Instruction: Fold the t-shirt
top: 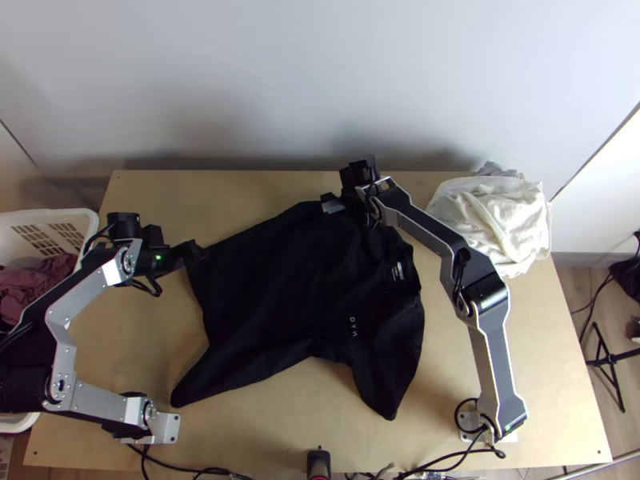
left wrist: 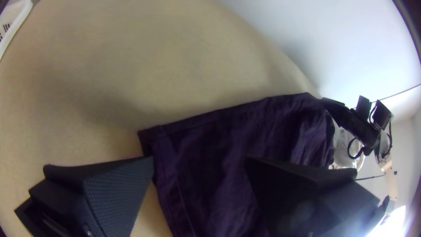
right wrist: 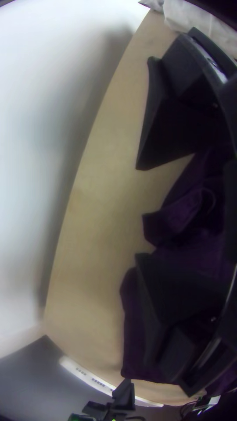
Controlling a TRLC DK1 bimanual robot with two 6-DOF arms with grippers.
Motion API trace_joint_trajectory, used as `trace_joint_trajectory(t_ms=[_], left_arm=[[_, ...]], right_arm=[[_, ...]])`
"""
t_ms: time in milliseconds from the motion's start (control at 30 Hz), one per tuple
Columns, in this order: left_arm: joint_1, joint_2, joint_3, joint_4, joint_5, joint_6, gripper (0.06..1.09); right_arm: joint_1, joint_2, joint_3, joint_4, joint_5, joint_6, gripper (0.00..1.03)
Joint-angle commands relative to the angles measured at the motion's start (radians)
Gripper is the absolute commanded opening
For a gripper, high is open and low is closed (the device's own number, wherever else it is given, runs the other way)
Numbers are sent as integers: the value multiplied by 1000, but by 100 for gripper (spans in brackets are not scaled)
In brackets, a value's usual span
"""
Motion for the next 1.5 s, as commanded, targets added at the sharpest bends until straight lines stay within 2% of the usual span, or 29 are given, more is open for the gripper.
trace_joint_trajectory(t_ms=[0,33,67,200,333,533,600,633,667,700,1000,1233,1467], left_arm=[[4,9,6,8,-4,-5,103],[4,9,6,8,-4,-5,103],[4,10,6,8,-4,-5,103],[5,12,6,8,-4,-5,103],[7,15,3,8,-4,-5,103],[7,15,4,7,-4,-2,102],[7,16,6,7,-4,0,81],[7,21,9,8,-4,0,64],[8,30,15,7,-4,2,40],[8,42,23,7,-7,0,11],[34,33,34,10,-24,6,10],[65,-47,55,13,-31,-5,10],[91,-116,81,30,-31,-43,10]], right_arm=[[14,4,18,-38,2,-6,87],[17,4,18,-41,2,-7,86],[19,4,18,-44,2,-12,82],[31,-4,19,-42,2,-63,33],[35,-6,19,-41,2,-106,4],[35,-10,7,-38,26,-124,3],[35,-10,2,-29,66,-136,3],[35,-10,2,-25,77,-141,3],[32,-10,2,-24,77,-141,3],[29,-12,2,-22,82,-141,3],[2,-39,10,-7,100,-141,3],[-8,-159,-50,-9,100,-155,3],[-49,-273,-65,-10,100,-127,3]])
